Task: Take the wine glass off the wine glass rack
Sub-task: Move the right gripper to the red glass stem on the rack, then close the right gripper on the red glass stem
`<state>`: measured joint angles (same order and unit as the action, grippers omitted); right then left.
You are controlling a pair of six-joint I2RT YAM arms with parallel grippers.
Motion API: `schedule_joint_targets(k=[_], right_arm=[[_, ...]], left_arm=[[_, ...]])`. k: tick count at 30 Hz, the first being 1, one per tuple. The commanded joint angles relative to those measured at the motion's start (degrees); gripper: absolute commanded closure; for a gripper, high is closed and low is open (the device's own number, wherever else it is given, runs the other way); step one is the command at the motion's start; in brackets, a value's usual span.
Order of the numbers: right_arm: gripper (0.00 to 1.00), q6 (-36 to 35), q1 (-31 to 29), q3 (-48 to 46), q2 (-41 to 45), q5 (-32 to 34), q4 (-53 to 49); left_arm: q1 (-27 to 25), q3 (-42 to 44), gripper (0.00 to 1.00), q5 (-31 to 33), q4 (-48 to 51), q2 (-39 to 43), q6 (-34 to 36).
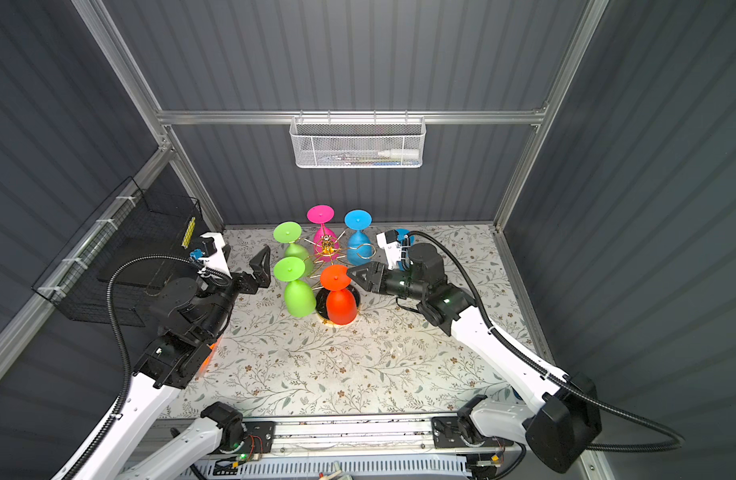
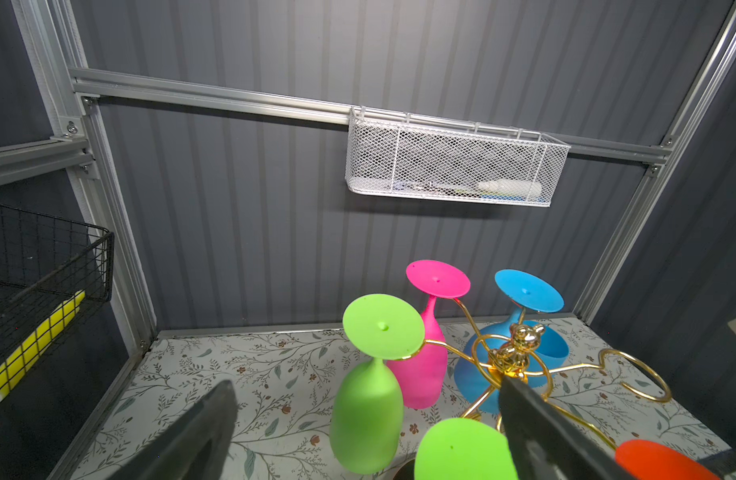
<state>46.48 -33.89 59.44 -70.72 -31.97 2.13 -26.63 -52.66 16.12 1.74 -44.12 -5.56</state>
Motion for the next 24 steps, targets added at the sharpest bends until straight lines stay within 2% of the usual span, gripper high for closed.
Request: schedule_joint_targets(k=[1, 11, 24], right_arm=[[0.56, 0.6, -0.9, 2.3, -1.3, -0.5, 1.0], [0.8, 0.9, -1.7, 2.9, -2.2, -0.1, 0.3], [0.94, 2.0, -1.6, 3.4, -1.0, 0.3, -0.6]], left_arm=[[0.3, -0.8, 0.0, 0.3, 0.1, 0.9, 0.4], [0.3, -0.5, 0.0, 0.3, 0.4, 1.4, 0.2], [0.3, -0.4, 0.0, 0.4, 0.4, 1.6, 0.2]])
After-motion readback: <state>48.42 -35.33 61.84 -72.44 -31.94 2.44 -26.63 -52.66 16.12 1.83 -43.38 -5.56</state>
